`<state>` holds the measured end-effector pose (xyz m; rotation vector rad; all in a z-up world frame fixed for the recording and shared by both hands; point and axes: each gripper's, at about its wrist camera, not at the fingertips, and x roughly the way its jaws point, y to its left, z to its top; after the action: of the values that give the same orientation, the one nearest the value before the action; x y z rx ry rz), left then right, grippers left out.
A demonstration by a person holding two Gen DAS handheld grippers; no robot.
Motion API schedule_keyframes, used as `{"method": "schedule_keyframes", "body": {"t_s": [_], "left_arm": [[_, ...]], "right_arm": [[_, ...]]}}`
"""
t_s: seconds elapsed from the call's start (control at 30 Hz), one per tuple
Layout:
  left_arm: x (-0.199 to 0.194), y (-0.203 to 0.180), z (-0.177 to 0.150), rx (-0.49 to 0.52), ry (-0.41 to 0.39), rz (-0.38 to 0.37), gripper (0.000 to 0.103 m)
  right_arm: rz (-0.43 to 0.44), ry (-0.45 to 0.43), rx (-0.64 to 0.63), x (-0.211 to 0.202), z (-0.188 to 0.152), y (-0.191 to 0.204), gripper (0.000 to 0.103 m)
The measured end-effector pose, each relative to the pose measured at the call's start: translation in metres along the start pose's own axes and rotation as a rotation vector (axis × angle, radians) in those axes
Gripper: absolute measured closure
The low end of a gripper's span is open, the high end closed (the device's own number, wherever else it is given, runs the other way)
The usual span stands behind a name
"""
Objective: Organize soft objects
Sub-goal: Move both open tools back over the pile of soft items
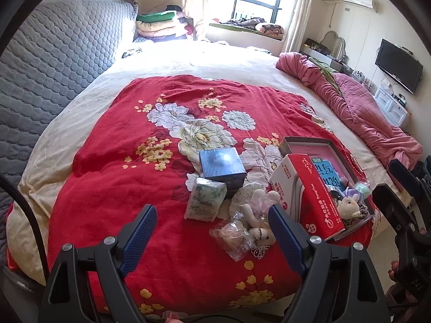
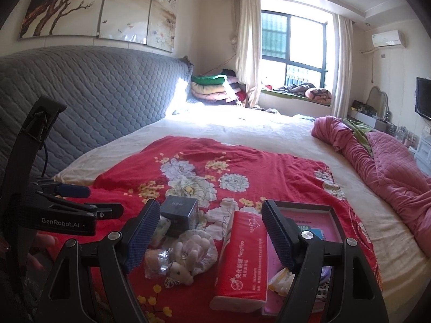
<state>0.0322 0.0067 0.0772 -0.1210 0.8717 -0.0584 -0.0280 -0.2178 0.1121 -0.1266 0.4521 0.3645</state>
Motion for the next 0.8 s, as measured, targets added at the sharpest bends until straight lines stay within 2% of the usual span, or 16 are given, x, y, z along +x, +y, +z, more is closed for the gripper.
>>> {"method": "schedule_keyframes", "body": {"t_s": [0.33, 0.8], "left_arm": [[0.012, 0.031, -0.006, -0.060, 0.024, 0.024, 0.019], [0.044, 0.048, -0.023, -0.090, 0.076, 0.019, 0.019]], "right_arm": [[0.036, 0.053, -0.047, 0.019, -0.010, 0.019, 0.024], [0.086, 0.174, -0.138, 0.057, -0.047, 0.048, 0.024]]}}
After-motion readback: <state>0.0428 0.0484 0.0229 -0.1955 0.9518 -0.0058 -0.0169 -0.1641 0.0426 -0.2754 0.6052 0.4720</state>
